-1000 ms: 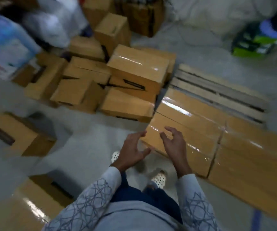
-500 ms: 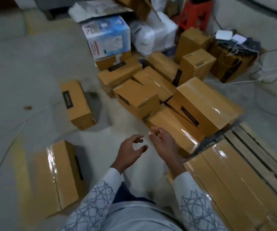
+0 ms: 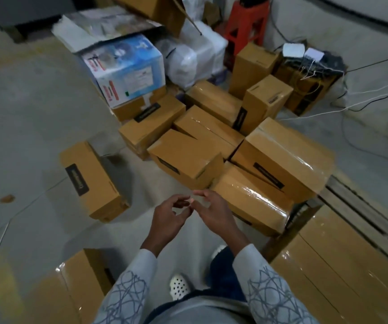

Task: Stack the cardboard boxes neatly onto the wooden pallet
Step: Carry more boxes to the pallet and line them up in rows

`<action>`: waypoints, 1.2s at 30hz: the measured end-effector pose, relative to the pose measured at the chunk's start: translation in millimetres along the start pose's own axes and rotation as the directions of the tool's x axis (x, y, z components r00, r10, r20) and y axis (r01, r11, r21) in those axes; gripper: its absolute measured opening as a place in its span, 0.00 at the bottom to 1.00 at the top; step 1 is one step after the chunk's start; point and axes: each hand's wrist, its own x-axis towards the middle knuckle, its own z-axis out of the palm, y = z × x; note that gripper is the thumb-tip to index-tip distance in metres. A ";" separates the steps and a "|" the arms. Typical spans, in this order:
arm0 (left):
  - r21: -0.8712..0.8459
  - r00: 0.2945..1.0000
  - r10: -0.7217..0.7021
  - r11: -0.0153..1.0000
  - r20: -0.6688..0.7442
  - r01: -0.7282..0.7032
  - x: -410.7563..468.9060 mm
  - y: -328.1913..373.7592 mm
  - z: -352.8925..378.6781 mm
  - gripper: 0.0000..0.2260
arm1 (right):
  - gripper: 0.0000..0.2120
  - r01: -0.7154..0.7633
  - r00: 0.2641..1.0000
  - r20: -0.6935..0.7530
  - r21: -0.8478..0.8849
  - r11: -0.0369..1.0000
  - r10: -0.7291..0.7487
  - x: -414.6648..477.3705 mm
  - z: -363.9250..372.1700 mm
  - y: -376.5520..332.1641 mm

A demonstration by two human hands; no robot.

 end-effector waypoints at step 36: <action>-0.577 0.189 -0.893 -0.093 0.409 0.811 631.6 -320.9 79.8 0.16 | 0.43 -0.399 0.856 -0.013 -0.654 0.643 0.518 764.9 140.3 228.6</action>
